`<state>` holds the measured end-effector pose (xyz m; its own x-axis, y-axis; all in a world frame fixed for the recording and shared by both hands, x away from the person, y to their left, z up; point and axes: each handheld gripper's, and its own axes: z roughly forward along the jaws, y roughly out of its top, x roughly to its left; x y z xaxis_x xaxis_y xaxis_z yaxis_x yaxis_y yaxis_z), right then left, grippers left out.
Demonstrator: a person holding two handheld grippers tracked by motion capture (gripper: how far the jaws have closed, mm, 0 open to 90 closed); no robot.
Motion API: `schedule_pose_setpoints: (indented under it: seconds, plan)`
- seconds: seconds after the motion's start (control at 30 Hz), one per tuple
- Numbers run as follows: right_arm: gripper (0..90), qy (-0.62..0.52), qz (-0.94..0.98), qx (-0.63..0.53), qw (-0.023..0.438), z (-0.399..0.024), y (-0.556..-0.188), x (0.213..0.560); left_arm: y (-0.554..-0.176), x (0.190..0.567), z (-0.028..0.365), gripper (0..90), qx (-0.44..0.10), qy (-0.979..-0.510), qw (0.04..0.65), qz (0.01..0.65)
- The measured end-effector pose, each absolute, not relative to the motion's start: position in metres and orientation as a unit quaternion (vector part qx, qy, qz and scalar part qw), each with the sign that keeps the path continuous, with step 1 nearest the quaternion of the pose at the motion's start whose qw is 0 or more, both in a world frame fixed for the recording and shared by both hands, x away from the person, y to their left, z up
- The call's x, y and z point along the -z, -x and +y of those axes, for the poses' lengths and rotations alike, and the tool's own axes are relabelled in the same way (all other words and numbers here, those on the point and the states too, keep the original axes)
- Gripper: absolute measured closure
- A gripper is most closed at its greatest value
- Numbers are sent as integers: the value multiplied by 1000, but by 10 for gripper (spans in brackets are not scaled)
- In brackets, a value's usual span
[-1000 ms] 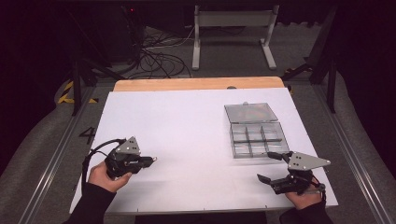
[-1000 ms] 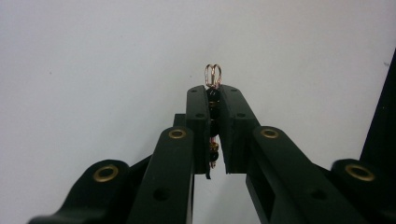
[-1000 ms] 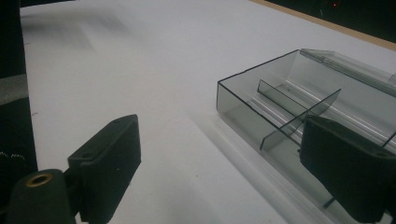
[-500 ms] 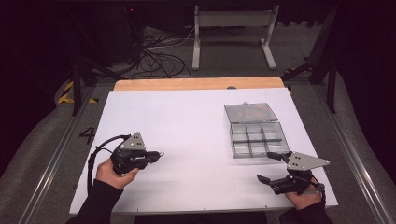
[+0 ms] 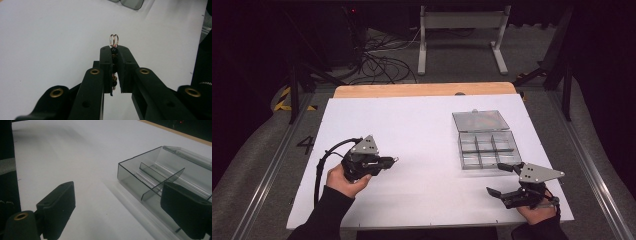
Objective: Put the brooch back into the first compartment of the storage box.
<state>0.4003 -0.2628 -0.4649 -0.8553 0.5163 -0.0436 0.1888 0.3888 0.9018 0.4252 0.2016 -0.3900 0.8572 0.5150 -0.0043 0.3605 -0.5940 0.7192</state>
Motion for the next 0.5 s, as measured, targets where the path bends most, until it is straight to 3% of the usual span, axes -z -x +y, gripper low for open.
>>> schedule_pose_setpoints:
  seconds: [0.5]
  plan:
    - [129, -215, 818, -510, 160, -263, -400, 465, -437, 376, 162, 833, -88, -885, 397, 226]
